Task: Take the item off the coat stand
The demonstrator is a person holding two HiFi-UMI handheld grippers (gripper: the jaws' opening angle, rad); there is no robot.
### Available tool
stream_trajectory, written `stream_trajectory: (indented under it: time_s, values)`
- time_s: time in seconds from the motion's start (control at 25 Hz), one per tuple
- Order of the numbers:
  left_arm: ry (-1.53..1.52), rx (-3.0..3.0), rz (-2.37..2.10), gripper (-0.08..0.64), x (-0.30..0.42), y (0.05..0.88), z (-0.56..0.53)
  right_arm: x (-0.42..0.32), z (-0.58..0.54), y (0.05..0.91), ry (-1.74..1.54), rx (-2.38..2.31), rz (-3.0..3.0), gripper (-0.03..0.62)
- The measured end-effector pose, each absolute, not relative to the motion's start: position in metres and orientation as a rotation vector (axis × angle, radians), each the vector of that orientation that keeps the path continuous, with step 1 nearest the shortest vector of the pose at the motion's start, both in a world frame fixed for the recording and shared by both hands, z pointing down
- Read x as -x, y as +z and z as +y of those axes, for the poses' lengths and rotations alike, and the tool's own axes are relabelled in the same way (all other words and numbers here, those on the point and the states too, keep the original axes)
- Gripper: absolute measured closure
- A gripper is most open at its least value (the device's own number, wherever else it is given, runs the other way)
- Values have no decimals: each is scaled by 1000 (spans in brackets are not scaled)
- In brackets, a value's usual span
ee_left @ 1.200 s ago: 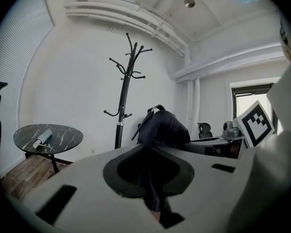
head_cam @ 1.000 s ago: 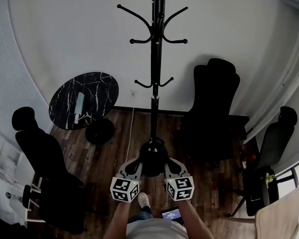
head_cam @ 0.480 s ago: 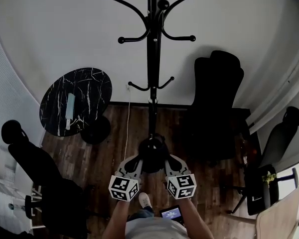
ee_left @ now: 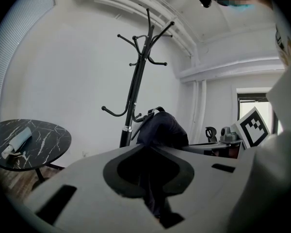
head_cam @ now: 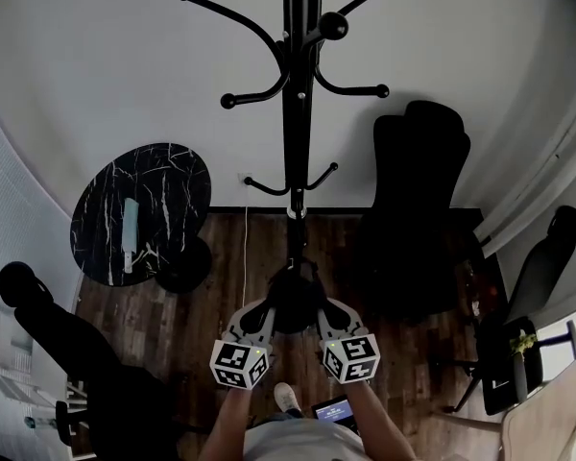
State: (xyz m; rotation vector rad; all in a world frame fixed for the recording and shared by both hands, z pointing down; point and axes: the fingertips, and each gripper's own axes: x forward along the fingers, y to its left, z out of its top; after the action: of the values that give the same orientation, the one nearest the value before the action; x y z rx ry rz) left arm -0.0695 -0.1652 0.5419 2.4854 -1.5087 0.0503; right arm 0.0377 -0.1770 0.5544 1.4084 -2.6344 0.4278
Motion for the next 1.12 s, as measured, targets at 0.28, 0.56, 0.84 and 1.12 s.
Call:
stream_trajectory:
  time_s: [0.28, 0.56, 0.84, 1.12]
  values:
    - [14, -2532, -1466, 529, 72, 538, -196, -35, -207, 550, 382, -1463, -2606, 565]
    - [-7, -2539, -1442, 529, 73, 539, -207, -35, -213, 548, 391, -1494, -2590, 565]
    - [-55, -2538, -1417, 529, 70, 541, -213, -38, -218, 553, 405, -1524, -2579, 565]
    - [-29, -2532, -1422, 529, 67, 546, -214, -41, -222, 557, 409, -1515, -2575, 565]
